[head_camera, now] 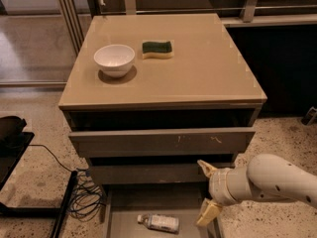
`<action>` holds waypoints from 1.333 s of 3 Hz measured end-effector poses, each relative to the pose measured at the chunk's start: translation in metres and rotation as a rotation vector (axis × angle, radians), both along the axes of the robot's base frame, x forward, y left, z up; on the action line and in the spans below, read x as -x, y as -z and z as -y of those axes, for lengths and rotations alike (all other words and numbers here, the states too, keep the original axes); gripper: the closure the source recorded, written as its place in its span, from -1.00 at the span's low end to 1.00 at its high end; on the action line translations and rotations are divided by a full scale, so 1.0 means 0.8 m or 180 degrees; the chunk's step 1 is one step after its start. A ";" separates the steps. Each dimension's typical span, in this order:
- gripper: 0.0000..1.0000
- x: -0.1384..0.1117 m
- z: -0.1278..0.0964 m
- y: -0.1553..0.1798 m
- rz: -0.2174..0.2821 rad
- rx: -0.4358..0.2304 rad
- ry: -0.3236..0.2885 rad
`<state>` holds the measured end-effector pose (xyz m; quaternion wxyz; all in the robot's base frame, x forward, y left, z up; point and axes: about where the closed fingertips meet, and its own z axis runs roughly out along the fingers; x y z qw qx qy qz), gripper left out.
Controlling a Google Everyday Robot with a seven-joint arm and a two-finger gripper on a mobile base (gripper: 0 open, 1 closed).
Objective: Pick blue plastic bottle from bottom drawer and place on counter
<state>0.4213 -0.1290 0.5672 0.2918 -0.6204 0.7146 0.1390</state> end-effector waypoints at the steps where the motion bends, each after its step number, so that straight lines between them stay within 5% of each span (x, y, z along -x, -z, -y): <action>1: -1.00 -0.018 -0.013 0.042 -0.0130 -0.0005 -0.0019; 4: -1.00 -0.040 -0.023 0.183 0.0043 -0.0523 0.0031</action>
Offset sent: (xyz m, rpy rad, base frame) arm 0.0527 0.0187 -0.1269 0.0978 0.0204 -0.0330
